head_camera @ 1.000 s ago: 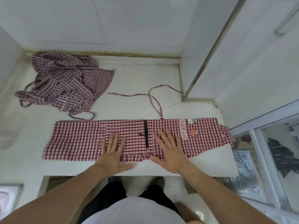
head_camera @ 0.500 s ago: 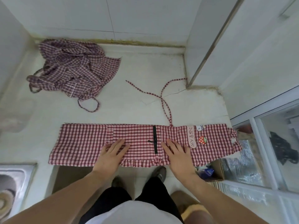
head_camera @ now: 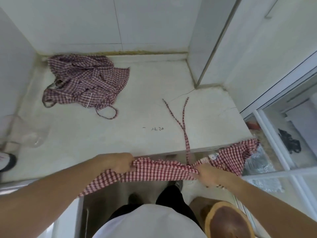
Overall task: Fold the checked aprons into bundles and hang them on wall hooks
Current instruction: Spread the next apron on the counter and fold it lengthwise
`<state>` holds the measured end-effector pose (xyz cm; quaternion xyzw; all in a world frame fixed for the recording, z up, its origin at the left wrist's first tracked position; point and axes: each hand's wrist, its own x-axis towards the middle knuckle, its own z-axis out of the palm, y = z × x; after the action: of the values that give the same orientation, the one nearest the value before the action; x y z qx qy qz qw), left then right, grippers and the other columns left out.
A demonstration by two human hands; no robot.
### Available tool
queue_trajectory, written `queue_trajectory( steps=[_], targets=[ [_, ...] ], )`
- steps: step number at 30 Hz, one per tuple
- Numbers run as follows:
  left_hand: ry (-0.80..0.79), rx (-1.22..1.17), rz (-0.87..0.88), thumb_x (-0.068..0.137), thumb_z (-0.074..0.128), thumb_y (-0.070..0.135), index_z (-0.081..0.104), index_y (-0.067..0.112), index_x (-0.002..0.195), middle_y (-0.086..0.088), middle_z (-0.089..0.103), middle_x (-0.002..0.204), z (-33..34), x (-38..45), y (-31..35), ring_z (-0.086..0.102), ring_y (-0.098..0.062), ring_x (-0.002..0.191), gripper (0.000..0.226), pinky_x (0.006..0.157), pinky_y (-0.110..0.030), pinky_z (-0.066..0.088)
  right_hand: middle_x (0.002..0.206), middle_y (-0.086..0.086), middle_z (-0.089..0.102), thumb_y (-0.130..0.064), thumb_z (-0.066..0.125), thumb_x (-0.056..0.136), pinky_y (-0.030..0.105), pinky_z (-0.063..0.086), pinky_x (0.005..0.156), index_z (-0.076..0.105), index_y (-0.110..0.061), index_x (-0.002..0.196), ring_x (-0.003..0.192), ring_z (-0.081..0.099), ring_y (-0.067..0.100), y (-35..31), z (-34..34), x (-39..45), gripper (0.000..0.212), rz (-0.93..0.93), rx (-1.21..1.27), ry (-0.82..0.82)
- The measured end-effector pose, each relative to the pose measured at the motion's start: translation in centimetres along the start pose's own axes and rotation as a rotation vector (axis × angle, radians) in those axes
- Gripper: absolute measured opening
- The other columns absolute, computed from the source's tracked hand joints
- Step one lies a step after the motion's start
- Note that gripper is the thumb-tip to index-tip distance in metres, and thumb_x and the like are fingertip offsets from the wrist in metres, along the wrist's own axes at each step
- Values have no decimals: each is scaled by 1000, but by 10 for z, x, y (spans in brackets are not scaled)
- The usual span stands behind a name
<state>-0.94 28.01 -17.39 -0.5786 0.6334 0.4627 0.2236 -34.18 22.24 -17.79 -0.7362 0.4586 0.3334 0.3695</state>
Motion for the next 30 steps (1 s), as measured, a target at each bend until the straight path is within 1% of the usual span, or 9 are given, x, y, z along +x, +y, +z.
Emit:
queue_trajectory(
  steps=[4, 7, 10, 12, 14, 19, 24, 26, 30],
  targets=[
    [-230, -42, -89, 99, 51, 50, 62, 13, 128, -1, 64, 124, -12, -4, -3, 62, -19, 109, 48, 99, -31, 49, 150, 6, 47, -62, 38, 97, 36, 34, 112, 42, -14, 147, 133, 47, 24, -18, -31, -20, 70, 93, -56, -269],
    [-195, -33, -108, 96, 53, 56, 65, 14, 124, 1, 66, 120, -25, -2, -14, 63, -18, 106, 51, 98, -30, 50, 139, 1, 58, -62, 55, 88, 37, 38, 113, 52, -19, 139, 125, 55, 22, -8, -53, -12, 67, 92, 100, -300],
    [-90, 67, -150, 94, 57, 54, 68, 11, 105, 4, 65, 95, -38, 0, -36, 60, -13, 85, 46, 78, -26, 52, 133, 1, 62, -54, 59, 92, 41, 40, 112, 55, -23, 136, 120, 58, 22, 5, -74, 8, 54, 56, 42, -207],
    [4, 53, -178, 95, 57, 52, 65, 13, 88, 6, 60, 80, -47, 0, -54, 54, -10, 70, 40, 63, -22, 44, 116, 3, 68, -56, 58, 92, 37, 50, 100, 66, -16, 119, 105, 65, 21, 16, -86, 28, 49, 60, 25, -70],
    [117, -17, -207, 96, 57, 49, 62, 16, 82, 4, 60, 78, -54, 2, -72, 54, -10, 68, 36, 60, -22, 41, 106, 4, 70, -55, 57, 93, 36, 53, 93, 69, -11, 108, 96, 66, 22, 23, -100, 50, 48, 36, 56, 75],
    [464, 59, -389, 100, 51, 23, 65, 17, 105, -1, 65, 107, -66, 8, -96, 58, -18, 91, 17, 80, -30, 42, 86, 3, 61, -45, 64, 93, 33, 47, 80, 61, -17, 72, 86, 59, 22, 20, -131, 91, 35, -19, 37, 297],
    [712, 179, -623, 95, 46, 9, 57, 16, 118, -6, 62, 113, -74, 23, -96, 50, -26, 109, 26, 100, -39, 37, 103, 3, 65, -49, 70, 86, 36, 50, 87, 69, -8, 103, 95, 61, 23, 13, -145, 128, 45, -7, 39, 338],
    [849, 133, -688, 85, 53, 2, 51, 13, 130, -12, 54, 123, -71, 34, -93, 43, -31, 119, 46, 107, -47, 32, 107, 5, 65, -47, 69, 88, 34, 49, 87, 68, -10, 107, 95, 59, 21, 9, -148, 138, 41, 5, 44, 346],
    [938, 14, -510, 81, 53, 2, 43, 13, 137, -14, 41, 139, -64, 57, -39, 32, -33, 132, 58, 117, -53, 21, 98, 3, 64, -44, 67, 91, 32, 47, 81, 67, -12, 101, 89, 59, 19, -4, -153, 154, 33, 1, 95, 421]
  ],
)
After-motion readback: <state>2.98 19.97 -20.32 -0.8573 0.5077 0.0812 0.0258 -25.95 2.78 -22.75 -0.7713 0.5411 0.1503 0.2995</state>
